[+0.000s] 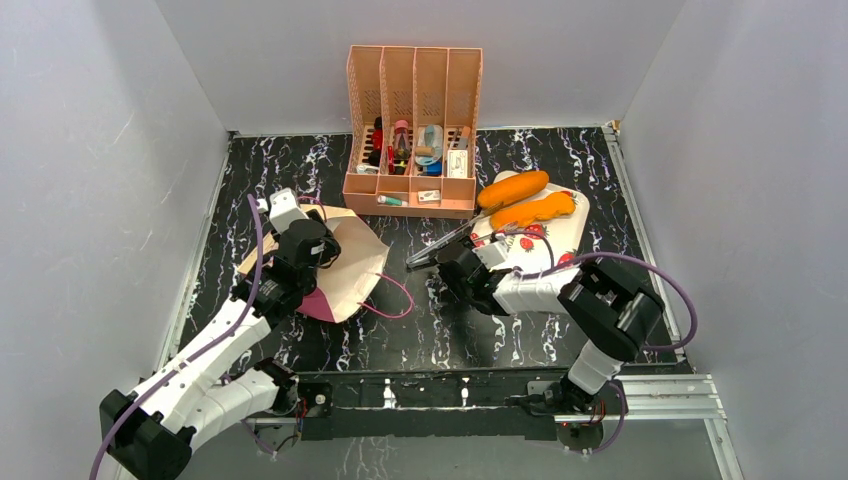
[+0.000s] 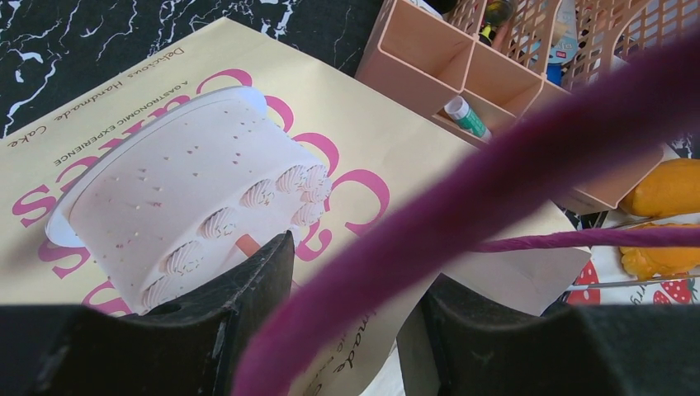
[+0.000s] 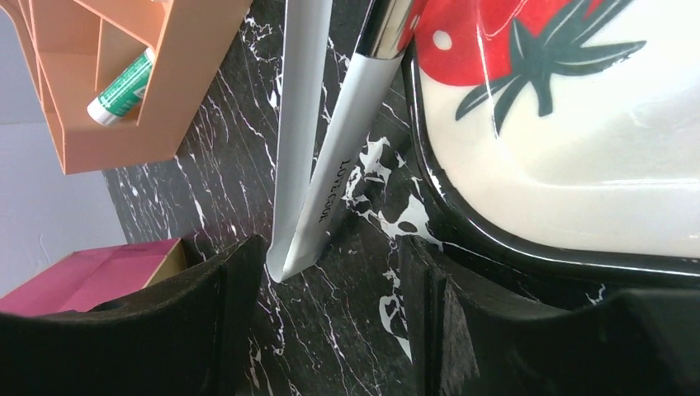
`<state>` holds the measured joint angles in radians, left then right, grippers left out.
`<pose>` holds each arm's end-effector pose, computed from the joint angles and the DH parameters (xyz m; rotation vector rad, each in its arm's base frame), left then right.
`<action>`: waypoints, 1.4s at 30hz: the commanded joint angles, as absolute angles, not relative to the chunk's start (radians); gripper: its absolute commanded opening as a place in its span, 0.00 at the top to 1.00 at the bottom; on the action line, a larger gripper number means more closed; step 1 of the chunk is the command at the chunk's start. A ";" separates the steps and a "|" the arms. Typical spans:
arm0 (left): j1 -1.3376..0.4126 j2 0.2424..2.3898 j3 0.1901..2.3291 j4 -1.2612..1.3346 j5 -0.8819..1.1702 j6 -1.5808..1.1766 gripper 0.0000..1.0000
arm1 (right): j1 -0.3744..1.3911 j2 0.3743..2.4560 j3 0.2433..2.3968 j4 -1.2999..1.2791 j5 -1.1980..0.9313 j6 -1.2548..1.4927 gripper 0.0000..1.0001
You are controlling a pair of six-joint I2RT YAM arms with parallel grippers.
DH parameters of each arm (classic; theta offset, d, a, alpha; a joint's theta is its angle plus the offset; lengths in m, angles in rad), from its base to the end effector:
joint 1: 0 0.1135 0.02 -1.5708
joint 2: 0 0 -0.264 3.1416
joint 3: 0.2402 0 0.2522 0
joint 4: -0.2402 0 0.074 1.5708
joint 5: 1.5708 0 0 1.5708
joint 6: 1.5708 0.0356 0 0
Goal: Take the fake bread out of the paper bag
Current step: Pick up the clamp from the container.
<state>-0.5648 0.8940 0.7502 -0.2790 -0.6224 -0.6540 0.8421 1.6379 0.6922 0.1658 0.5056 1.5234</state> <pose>0.1797 -0.0893 0.3014 -0.4733 1.8563 -0.1995 0.2156 0.2157 0.1394 1.0062 2.0932 0.6665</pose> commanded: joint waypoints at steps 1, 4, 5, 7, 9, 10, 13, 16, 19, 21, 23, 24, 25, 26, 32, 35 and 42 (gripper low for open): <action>-0.560 0.872 0.736 -0.265 -0.623 -0.645 0.57 | 0.847 1.673 0.735 0.253 0.564 1.510 0.40; -0.559 0.869 0.737 -0.262 -0.624 -0.642 0.57 | 0.847 1.702 0.749 0.270 0.575 1.520 0.40; -0.560 0.869 0.736 -0.261 -0.624 -0.641 0.57 | 0.847 1.712 0.757 0.278 0.577 1.524 0.40; -0.560 0.869 0.738 -0.260 -0.625 -0.637 0.57 | 0.847 1.734 0.768 0.298 0.586 1.527 0.40; -0.559 0.870 0.741 -0.261 -0.627 -0.634 0.57 | 0.847 1.776 0.788 0.295 0.594 1.537 0.40; -0.560 0.871 0.743 -0.262 -0.628 -0.633 0.57 | 0.847 1.788 0.798 0.289 0.598 1.543 0.40; -0.560 0.866 0.742 -0.267 -0.633 -0.628 0.57 | 0.847 1.816 0.808 0.283 0.600 1.560 0.41; -0.559 0.863 0.744 -0.267 -0.636 -0.625 0.57 | 0.847 1.839 0.804 0.281 0.597 1.585 0.44; -0.560 0.861 0.744 -0.269 -0.638 -0.623 0.57 | 0.847 1.853 0.786 0.295 0.593 1.604 0.52; -0.560 0.857 0.745 -0.271 -0.638 -0.623 0.57 | 0.847 1.859 0.769 0.311 0.586 1.620 0.56; -0.560 0.855 0.745 -0.273 -0.636 -0.625 0.57 | 0.847 1.863 0.742 0.336 0.575 1.634 0.64; -0.560 0.854 0.747 -0.274 -0.636 -0.626 0.57 | 0.847 1.863 0.729 0.351 0.567 1.638 0.69; -0.559 0.854 0.748 -0.277 -0.635 -0.627 0.57 | 0.847 1.862 0.719 0.362 0.565 1.635 0.72; -0.559 0.853 0.752 -0.281 -0.634 -0.627 0.57 | 0.847 1.860 0.712 0.370 0.562 1.629 0.76; -0.559 0.843 0.762 -0.293 -0.638 -0.629 0.57 | 0.847 1.807 0.667 0.407 0.535 1.565 0.95; -0.560 0.840 0.769 -0.305 -0.641 -0.629 0.57 | 0.853 1.763 0.640 0.402 0.518 1.531 0.97; -0.559 0.824 0.782 -0.322 -0.657 -0.622 0.57 | 0.868 1.653 0.561 0.408 0.446 1.469 1.00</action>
